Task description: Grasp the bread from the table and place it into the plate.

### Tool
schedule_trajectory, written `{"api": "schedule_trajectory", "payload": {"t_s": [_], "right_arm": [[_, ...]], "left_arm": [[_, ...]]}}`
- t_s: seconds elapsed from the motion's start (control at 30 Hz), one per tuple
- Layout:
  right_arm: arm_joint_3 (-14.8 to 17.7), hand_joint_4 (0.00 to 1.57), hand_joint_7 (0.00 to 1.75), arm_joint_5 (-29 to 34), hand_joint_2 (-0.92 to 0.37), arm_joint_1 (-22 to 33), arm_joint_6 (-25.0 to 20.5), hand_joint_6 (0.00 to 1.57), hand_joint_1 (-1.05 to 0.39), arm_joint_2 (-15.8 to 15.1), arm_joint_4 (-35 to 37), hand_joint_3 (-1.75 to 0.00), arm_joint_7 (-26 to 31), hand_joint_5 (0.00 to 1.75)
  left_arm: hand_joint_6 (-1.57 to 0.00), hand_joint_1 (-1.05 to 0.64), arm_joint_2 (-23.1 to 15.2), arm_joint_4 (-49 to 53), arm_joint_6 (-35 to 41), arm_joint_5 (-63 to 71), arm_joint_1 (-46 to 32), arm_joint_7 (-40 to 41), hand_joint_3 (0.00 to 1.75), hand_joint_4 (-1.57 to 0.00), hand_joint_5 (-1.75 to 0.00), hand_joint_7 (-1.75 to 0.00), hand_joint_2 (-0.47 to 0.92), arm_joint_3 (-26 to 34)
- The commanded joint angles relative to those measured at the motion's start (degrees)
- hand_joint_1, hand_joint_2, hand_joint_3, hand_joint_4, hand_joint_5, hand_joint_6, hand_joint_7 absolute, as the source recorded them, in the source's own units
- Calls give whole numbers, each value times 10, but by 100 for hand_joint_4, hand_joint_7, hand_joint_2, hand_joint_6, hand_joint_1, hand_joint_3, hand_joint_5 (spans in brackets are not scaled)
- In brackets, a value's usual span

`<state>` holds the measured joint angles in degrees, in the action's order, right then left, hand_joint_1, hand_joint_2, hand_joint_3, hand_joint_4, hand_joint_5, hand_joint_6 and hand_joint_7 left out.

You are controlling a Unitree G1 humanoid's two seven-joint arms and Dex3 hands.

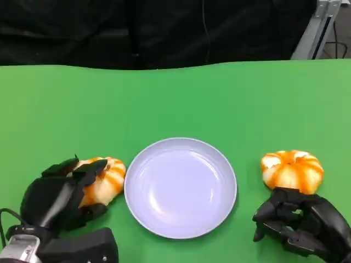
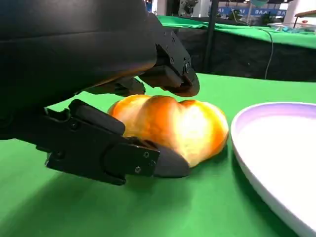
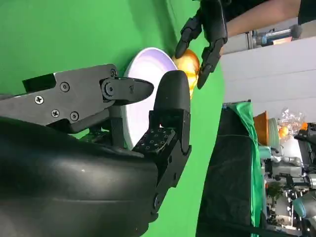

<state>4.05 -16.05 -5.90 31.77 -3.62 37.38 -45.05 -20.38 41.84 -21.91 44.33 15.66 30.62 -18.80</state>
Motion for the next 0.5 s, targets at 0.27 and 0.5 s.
{"api": "schedule_trajectory", "payload": {"t_s": [0.27, 0.5], "right_arm": [[9, 65, 101, -8, -91, -2, -3, 76, -8, -9, 5, -30, 1, 142], [11, 65, 100, -13, -92, -5, -5, 76, -8, -9, 15, -31, -6, 141]], "left_arm": [[-49, -14, -11, 11, 7, -17, 11, -32, 5, -45, 0, 0, 92, -15], [-49, -14, -15, 2, 27, -22, 10, -65, 3, -40, 0, 0, 92, -22]]}}
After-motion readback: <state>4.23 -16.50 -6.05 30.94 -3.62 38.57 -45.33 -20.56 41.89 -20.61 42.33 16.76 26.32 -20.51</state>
